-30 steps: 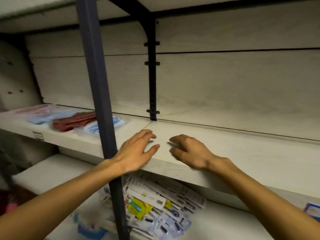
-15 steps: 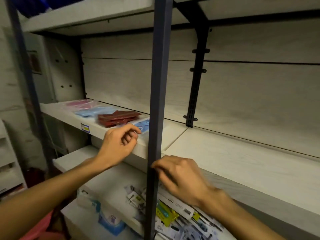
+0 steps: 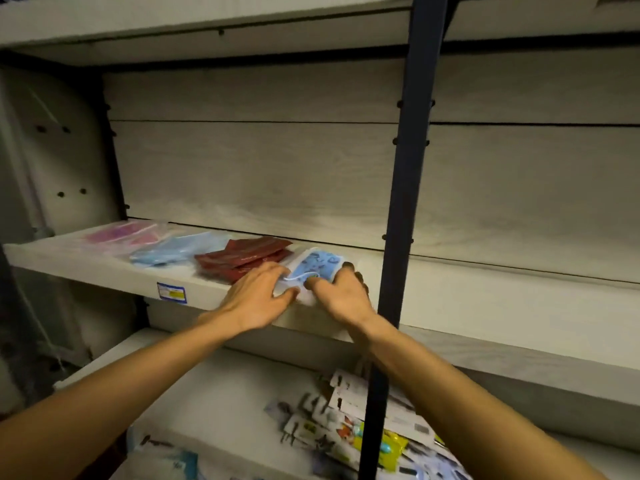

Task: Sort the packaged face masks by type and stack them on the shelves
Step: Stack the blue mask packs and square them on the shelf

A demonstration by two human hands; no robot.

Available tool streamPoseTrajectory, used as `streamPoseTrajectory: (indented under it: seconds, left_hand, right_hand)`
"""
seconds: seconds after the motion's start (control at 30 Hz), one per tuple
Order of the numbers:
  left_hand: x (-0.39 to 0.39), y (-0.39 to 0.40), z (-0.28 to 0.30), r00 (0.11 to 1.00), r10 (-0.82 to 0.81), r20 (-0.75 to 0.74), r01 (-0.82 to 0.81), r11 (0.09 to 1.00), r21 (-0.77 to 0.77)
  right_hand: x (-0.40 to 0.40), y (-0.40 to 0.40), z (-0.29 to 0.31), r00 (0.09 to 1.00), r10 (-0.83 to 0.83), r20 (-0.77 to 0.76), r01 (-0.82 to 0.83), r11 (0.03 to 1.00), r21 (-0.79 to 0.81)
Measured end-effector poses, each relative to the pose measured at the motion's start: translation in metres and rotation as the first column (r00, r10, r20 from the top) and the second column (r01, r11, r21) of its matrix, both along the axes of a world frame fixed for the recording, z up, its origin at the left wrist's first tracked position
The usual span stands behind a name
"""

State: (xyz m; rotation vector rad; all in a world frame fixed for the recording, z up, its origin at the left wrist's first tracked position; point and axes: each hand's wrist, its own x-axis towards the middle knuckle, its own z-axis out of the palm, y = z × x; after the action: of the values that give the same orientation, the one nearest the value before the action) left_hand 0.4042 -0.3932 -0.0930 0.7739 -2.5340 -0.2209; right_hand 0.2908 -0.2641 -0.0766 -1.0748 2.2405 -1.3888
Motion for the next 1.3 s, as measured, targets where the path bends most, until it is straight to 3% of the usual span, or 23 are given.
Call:
streamPoseTrajectory:
  seconds: [0.17,0.27,0.37,0.47,0.57,0.67,0.8,0.9,1.0,1.07,1.3]
  left_hand:
    - [-0.001,-0.021,-0.004,0.996,-0.046,0.083,0.046,0.999,-0.004]
    - [-0.003,-0.033,-0.002,0.995,-0.086,0.042,0.083,0.995,0.062]
    - [-0.001,-0.042,0.000,0.993,-0.115,-0.040,0.120,0.984,0.130]
    - [0.006,-0.048,-0.003,0.984,-0.158,-0.087,0.170,0.972,0.161]
    - [0.012,-0.050,-0.010,0.970,-0.202,-0.133,0.223,0.960,0.169]
    - [0.015,-0.053,-0.015,0.957,-0.225,-0.186,0.257,0.950,0.177]
    - [0.018,-0.056,-0.018,0.894,-0.278,-0.352,0.370,0.901,0.226]
    - [0.021,-0.053,-0.022,0.817,-0.276,-0.506,0.429,0.878,0.214]
    - [0.019,-0.049,-0.024,0.763,-0.211,-0.611,0.427,0.874,0.231]
    - [0.016,-0.045,-0.021,0.754,-0.126,-0.644,0.418,0.848,0.324]
    - [0.014,-0.031,0.014,0.715,0.065,-0.696,0.512,0.629,0.585]
  right_hand:
    - [-0.017,-0.020,0.014,0.904,-0.163,0.395,0.200,0.978,-0.054]
    - [-0.022,-0.025,0.025,0.756,-0.132,0.641,0.247,0.965,-0.093]
    - [-0.025,-0.034,0.029,0.661,-0.125,0.740,0.230,0.972,-0.041]
    - [-0.029,-0.041,0.026,0.634,-0.125,0.764,0.189,0.982,0.004]
    - [-0.029,-0.045,0.024,0.653,-0.114,0.749,0.129,0.991,0.038]
    - [-0.019,-0.050,0.021,0.754,-0.115,0.647,0.126,0.992,0.030]
    - [-0.006,-0.049,0.010,0.841,-0.101,0.531,0.211,0.966,-0.151]
    - [0.000,-0.043,0.005,0.930,-0.096,0.354,0.194,0.948,-0.253]
    - [0.008,-0.034,0.003,0.973,-0.066,0.219,0.145,0.918,-0.369]
    - [0.012,-0.027,0.005,0.991,-0.063,0.116,0.109,0.887,-0.449]
    - [0.020,0.000,0.005,0.987,0.154,-0.055,-0.159,0.839,-0.521]
